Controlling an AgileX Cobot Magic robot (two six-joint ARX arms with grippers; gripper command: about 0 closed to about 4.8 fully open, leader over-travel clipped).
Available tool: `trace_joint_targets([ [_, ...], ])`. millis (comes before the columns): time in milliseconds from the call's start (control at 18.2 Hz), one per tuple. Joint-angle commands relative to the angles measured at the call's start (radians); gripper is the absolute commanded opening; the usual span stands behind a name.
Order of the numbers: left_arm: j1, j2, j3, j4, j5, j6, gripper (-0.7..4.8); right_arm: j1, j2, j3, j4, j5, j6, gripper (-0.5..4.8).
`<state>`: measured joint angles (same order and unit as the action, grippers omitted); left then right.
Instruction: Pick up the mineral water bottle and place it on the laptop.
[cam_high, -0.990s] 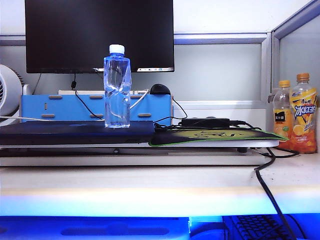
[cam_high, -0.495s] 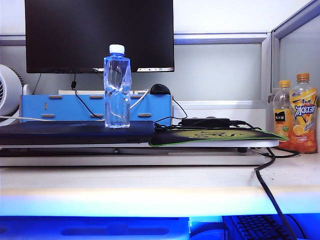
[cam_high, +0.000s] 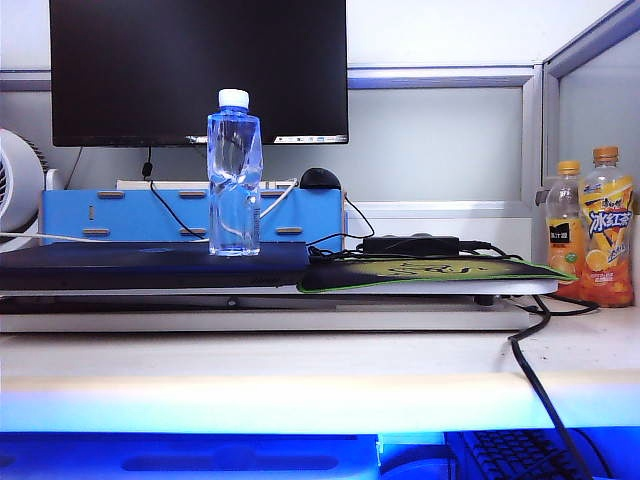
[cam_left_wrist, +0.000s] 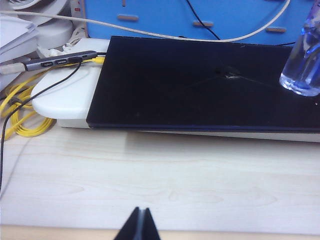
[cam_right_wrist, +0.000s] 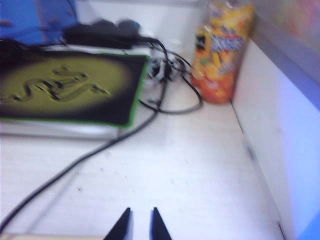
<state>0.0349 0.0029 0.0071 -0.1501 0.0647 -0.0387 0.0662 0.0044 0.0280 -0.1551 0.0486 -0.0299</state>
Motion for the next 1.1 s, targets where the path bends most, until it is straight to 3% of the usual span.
trace_joint_targets([
  [55,0.000,-0.002,0.000,-0.002,0.003,0.002,-0.02,-0.026,0.001,-0.003,-0.037,0.006,0.003,0.62],
  [1100,0.000,-0.002,0.000,-0.002,0.003,0.002,-0.02,-0.045,0.001,-0.010,-0.050,0.004,0.062,0.62],
])
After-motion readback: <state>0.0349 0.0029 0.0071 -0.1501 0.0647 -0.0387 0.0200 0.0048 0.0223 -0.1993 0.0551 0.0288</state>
